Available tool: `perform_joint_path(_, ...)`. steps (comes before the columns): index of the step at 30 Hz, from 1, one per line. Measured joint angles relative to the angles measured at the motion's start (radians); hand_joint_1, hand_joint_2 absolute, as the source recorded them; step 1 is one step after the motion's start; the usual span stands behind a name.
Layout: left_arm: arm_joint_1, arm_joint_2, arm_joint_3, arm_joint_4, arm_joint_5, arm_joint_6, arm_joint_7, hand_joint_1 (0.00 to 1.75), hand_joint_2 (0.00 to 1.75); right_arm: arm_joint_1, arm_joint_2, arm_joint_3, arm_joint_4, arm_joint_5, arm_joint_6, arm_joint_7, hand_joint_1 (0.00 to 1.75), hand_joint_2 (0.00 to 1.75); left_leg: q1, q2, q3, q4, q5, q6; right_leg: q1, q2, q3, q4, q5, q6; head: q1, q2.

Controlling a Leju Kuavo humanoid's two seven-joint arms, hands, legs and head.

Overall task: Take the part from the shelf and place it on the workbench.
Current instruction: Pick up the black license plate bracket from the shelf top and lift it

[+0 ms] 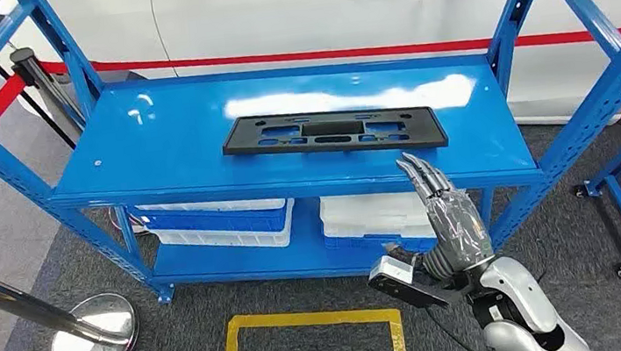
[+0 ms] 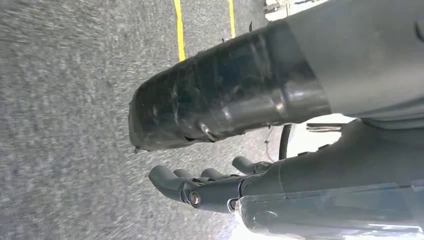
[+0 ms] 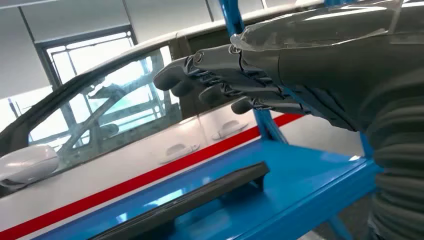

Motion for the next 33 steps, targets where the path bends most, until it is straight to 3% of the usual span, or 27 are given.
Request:
perform_joint_path(2,-0.001,-0.001,-0.001,0.0,0.0,0.0,0.0,0.0,0.0,-0.002,0.001,0.001,0.002,0.0,0.0,0.0,0.0,1.75,-0.004,0.0,0.006,-0.017,-0.004,0.002,0.0,0.002,-0.003,0.001,-0.001,0.005,-0.001,0.0)
perform_joint_path(3,-0.001,-0.001,-0.002,0.0,0.0,0.0,0.0,0.0,0.0,-0.005,0.002,0.004,0.003,0.0,-0.001,0.0,0.0,1.75,-0.002,0.001,0.018,-0.036,-0.005,0.005,0.0,0.002,-0.003,0.007,-0.007,0.014,-0.001,0.0)
perform_joint_path(6,-0.001,-0.001,-0.007,0.0,0.0,0.0,0.0,0.0,0.0,-0.011,0.004,0.014,0.01,0.0,-0.002,0.0,0.0,1.75,0.007,0.003,0.056,-0.079,-0.012,0.017,-0.005,-0.002,-0.112,0.199,-0.082,0.042,0.002,0.0)
perform_joint_path(7,-0.002,-0.001,-0.008,0.0,0.0,0.0,-0.001,0.0,0.0,-0.011,0.004,0.016,0.012,0.0,-0.002,0.0,0.0,1.75,0.007,0.004,0.062,-0.078,-0.018,0.019,-0.008,-0.003,-0.155,0.258,-0.091,0.047,0.002,0.0)
perform_joint_path(8,-0.002,-0.002,-0.008,0.0,0.0,0.0,-0.001,0.0,0.0,-0.01,0.004,0.018,0.014,0.0,-0.002,0.0,0.0,1.75,0.007,0.003,0.069,-0.078,-0.024,0.017,-0.01,-0.003,-0.162,0.25,-0.064,0.049,0.002,0.0)
perform_joint_path(9,-0.002,-0.002,-0.009,0.0,0.0,0.0,-0.001,0.0,0.0,-0.011,0.004,0.019,0.015,0.0,-0.002,0.0,0.0,1.75,0.008,0.003,0.078,-0.076,-0.031,0.015,-0.012,-0.004,-0.149,0.204,-0.021,0.05,0.002,0.0)
perform_joint_path(11,0.0,-0.003,-0.009,0.001,0.0,0.0,-0.001,0.0,0.0,-0.011,0.004,0.021,0.017,0.0,-0.002,0.0,0.0,1.75,0.008,0.003,0.093,-0.072,-0.049,0.006,-0.013,-0.008,-0.102,0.084,0.056,0.048,0.002,0.0)
perform_joint_path(12,0.0,-0.003,-0.009,0.001,0.0,0.0,-0.001,0.0,0.0,-0.012,0.004,0.022,0.018,0.0,-0.002,0.0,0.0,1.75,0.006,0.003,0.094,-0.068,-0.056,0.0,-0.012,-0.01,-0.084,0.042,0.068,0.044,0.002,0.0)
perform_joint_path(16,-0.004,-0.004,-0.01,0.002,0.0,0.0,-0.001,0.0,0.0,-0.013,0.004,0.023,0.02,0.0,-0.002,0.001,0.0,1.75,0.004,0.005,0.093,-0.061,-0.069,-0.017,-0.008,-0.007,-0.067,0.008,0.054,0.022,0.001,0.0)
perform_joint_path(18,-0.005,-0.004,-0.01,0.002,-0.001,0.0,-0.003,0.0,0.0,-0.018,0.006,0.024,0.02,0.003,0.003,-0.005,0.0,1.75,0.007,0.005,0.077,-0.015,-0.096,-0.027,-0.012,-0.007,-0.053,-0.002,0.05,0.011,0.0,0.0)
perform_joint_path(21,-0.007,-0.005,-0.013,0.002,-0.006,-0.002,-0.008,0.0,0.0,-0.076,0.049,0.054,0.043,0.025,0.049,-0.003,0.0,1.75,0.011,0.005,-0.034,0.176,-0.16,-0.038,-0.012,-0.004,-0.041,-0.006,0.042,-0.002,0.0,0.0)
perform_joint_path(22,-0.009,-0.006,-0.014,0.002,-0.008,-0.002,-0.009,0.0,0.0,-0.105,0.076,0.072,0.059,0.031,0.065,0.006,0.0,1.75,0.012,0.005,-0.068,0.22,-0.162,-0.04,-0.012,0.001,-0.037,-0.005,0.039,-0.004,-0.001,0.0)
perform_joint_path(23,-0.011,-0.007,-0.015,0.002,-0.009,-0.002,-0.009,0.0,0.0,-0.131,0.104,0.089,0.075,0.033,0.073,0.015,0.0,1.75,0.013,0.005,-0.086,0.228,-0.141,-0.04,-0.011,0.004,-0.032,-0.005,0.035,-0.004,-0.001,0.0)
perform_joint_path(24,-0.013,-0.008,-0.016,0.002,-0.009,-0.002,-0.008,0.0,0.0,-0.152,0.131,0.105,0.088,0.034,0.078,0.02,0.0,1.75,0.013,0.005,-0.084,0.196,-0.102,-0.039,-0.011,0.007,-0.025,-0.005,0.03,-0.003,-0.001,0.0)
perform_joint_path(26,-0.018,-0.01,-0.016,0.002,-0.01,-0.003,-0.008,0.0,0.0,-0.184,0.17,0.125,0.107,0.034,0.082,0.026,0.0,1.75,0.011,0.004,-0.043,0.069,-0.011,-0.032,-0.009,0.007,-0.008,-0.005,0.019,0.002,-0.001,0.0)
perform_joint_path(27,-0.02,-0.011,-0.017,0.002,-0.01,-0.003,-0.008,0.0,0.0,-0.199,0.183,0.132,0.115,0.034,0.083,0.027,0.0,1.75,0.009,0.004,-0.022,0.012,0.012,-0.028,-0.007,0.006,-0.004,-0.004,0.014,0.006,-0.001,0.0)
perform_joint_path(28,-0.021,-0.012,-0.017,0.002,-0.01,-0.003,-0.008,0.0,0.0,-0.211,0.193,0.138,0.121,0.033,0.085,0.029,0.0,1.75,0.007,0.003,-0.009,-0.021,0.019,-0.024,-0.006,0.005,-0.004,-0.004,0.011,0.01,0.0,0.0)
perform_joint_path(31,-0.02,-0.013,-0.018,0.002,-0.01,-0.004,-0.008,0.0,0.0,-0.232,0.214,0.16,0.134,0.03,0.087,0.03,0.0,1.75,0.006,0.002,-0.002,-0.043,0.01,-0.014,-0.004,0.004,-0.006,-0.005,0.006,0.023,0.0,0.0)
perform_joint_path(33,-0.02,-0.014,-0.018,0.002,-0.01,-0.004,-0.008,0.0,0.0,-0.244,0.226,0.173,0.14,0.028,0.087,0.031,0.0,1.75,0.01,0.003,0.005,-0.053,0.01,-0.004,-0.005,0.002,-0.021,0.032,-0.018,0.034,0.001,0.0)
